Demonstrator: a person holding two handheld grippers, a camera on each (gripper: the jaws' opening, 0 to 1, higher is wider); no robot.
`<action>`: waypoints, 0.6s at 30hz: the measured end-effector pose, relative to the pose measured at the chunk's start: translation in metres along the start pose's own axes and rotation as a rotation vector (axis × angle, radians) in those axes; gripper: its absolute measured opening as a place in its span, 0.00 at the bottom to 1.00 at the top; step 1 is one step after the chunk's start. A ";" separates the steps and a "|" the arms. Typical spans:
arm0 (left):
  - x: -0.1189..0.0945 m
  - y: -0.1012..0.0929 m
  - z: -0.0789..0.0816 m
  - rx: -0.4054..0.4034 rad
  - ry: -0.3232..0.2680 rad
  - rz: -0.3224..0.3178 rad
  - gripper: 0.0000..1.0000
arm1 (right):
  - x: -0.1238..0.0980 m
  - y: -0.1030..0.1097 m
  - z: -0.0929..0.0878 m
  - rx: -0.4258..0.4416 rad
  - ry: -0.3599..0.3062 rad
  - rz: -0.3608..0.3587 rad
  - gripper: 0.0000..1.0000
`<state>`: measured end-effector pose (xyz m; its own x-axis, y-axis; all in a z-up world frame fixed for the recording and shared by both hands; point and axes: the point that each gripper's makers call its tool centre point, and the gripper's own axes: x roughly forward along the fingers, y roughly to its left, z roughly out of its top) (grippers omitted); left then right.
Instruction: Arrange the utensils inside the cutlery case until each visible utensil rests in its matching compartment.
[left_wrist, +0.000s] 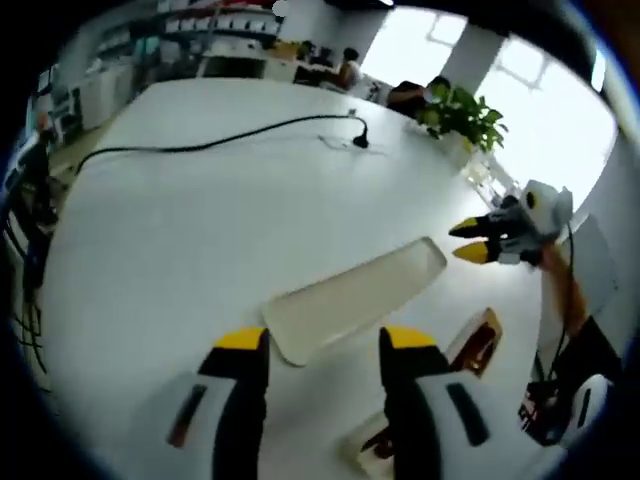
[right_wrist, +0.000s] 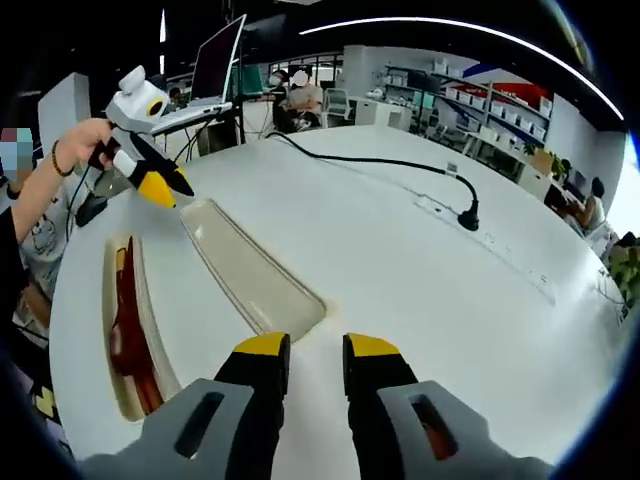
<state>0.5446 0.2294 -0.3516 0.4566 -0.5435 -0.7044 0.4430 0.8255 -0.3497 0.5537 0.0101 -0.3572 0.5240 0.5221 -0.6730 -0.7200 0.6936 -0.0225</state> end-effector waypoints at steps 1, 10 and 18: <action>0.000 0.000 -0.001 -0.005 0.006 0.000 0.46 | 0.002 0.001 0.000 0.007 0.007 0.014 0.21; 0.001 0.008 -0.003 -0.030 0.020 0.021 0.48 | 0.015 0.000 -0.006 0.022 0.054 0.021 0.22; 0.010 0.004 -0.011 -0.014 0.050 0.020 0.39 | 0.018 0.006 -0.009 0.082 0.087 -0.005 0.04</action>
<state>0.5425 0.2288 -0.3673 0.4254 -0.5191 -0.7413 0.4232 0.8381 -0.3441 0.5549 0.0189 -0.3763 0.4840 0.4758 -0.7344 -0.6758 0.7364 0.0317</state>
